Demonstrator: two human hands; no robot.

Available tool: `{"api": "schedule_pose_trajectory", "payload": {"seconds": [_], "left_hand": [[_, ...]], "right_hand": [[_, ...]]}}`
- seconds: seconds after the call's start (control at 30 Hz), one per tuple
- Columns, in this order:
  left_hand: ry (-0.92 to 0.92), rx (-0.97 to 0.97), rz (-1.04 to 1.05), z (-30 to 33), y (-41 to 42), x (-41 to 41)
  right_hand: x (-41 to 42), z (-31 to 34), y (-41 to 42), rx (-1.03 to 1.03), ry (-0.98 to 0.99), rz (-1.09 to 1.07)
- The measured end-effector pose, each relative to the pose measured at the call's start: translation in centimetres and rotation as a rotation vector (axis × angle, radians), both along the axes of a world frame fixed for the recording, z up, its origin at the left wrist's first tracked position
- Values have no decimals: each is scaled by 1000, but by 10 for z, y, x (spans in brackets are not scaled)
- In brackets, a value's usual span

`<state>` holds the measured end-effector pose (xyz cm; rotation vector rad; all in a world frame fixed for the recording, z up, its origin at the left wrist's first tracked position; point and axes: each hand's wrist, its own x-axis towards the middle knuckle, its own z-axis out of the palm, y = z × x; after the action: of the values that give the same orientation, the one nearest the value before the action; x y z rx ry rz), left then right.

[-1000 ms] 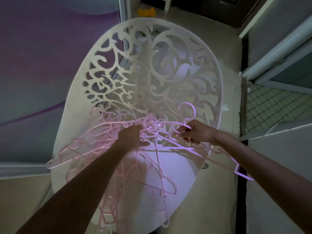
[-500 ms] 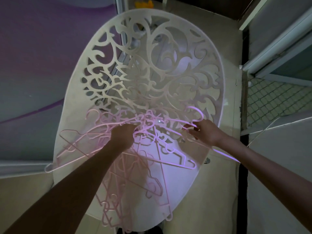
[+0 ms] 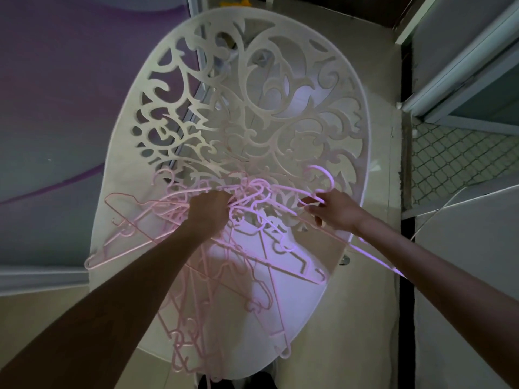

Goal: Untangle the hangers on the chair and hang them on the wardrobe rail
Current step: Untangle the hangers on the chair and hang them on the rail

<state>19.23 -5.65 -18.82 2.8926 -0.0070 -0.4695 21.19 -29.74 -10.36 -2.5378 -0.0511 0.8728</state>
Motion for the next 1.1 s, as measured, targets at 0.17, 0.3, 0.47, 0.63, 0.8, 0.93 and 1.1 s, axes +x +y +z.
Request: {"api": "schedule_pose_trajectory", "payload": {"seconds": [0.17,0.3,0.47,0.63,0.8,0.93,1.1], "left_hand": [[2,-9,20,6,11,-3],[6,-21,12,11,12,-3],[-20,19,-56,13,9,-8],[-5,120,-183,15,6,-11],[-23,118,-193,17,7,-11],[-68,50,-159,31,11,-16],[-65,24,-122,38,27,-19]], "right_hand": [[-1,8,2,70,26,-14],[5,20,0,16,-34,54],[20,24,23,-234,-193,195],[31,40,55,-469,-430,577],[42,53,78,-578,-478,825],[43,52,75,-618,-549,1080],[40,45,59,-607,-846,1236]]}}
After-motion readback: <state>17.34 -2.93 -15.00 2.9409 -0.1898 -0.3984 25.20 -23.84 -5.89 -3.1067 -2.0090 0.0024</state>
